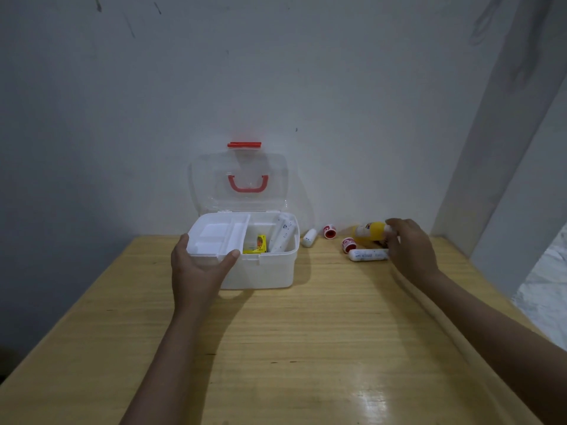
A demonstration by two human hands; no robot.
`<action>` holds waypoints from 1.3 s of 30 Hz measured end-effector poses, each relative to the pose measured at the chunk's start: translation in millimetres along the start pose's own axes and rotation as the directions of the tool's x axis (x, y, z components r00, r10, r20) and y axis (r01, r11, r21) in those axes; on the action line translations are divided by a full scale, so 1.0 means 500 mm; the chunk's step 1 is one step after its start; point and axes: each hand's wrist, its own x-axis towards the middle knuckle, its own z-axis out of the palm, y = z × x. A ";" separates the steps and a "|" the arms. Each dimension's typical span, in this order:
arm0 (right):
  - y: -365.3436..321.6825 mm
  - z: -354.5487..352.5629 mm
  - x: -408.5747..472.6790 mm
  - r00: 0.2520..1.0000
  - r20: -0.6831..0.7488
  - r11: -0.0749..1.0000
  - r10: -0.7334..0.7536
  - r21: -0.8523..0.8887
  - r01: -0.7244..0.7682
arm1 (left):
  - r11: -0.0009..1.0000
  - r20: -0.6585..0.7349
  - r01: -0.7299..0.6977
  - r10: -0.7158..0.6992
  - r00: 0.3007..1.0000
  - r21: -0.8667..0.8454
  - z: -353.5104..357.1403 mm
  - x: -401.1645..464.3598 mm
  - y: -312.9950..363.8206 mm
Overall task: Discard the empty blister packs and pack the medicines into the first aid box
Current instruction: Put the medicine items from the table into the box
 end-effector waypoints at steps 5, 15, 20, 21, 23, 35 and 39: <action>-0.071 -0.051 0.010 0.977 -0.190 0.971 -0.098 0.198 0.136 | 1.000 0.007 0.006 -0.006 1.000 0.009 -0.001 0.002 0.001; -0.288 -0.069 0.026 0.992 -0.003 0.812 -0.126 0.574 0.105 | 0.999 0.002 0.015 -0.015 1.000 0.037 -0.003 -0.002 0.011; -0.355 -0.012 0.027 0.972 0.168 0.817 -0.163 0.575 0.038 | 0.999 -0.004 0.018 -0.018 1.000 0.034 -0.004 -0.002 0.013; -0.367 -0.002 0.026 0.967 0.194 0.815 -0.167 0.579 0.024 | 0.999 -0.001 0.018 -0.018 1.000 0.034 -0.004 -0.002 0.012; -0.390 0.014 0.025 0.957 0.233 0.814 -0.173 0.580 0.005 | 0.999 0.003 0.016 -0.016 1.000 0.041 -0.005 -0.003 0.012; -0.430 0.052 0.010 0.897 0.371 0.868 -0.240 0.495 0.027 | 0.996 0.016 0.007 -0.008 1.000 0.090 -0.009 0.000 0.008; -0.395 0.026 -0.005 0.908 0.355 0.856 -0.222 0.517 0.007 | 0.977 0.069 -0.007 -0.008 0.998 0.213 -0.017 0.009 0.014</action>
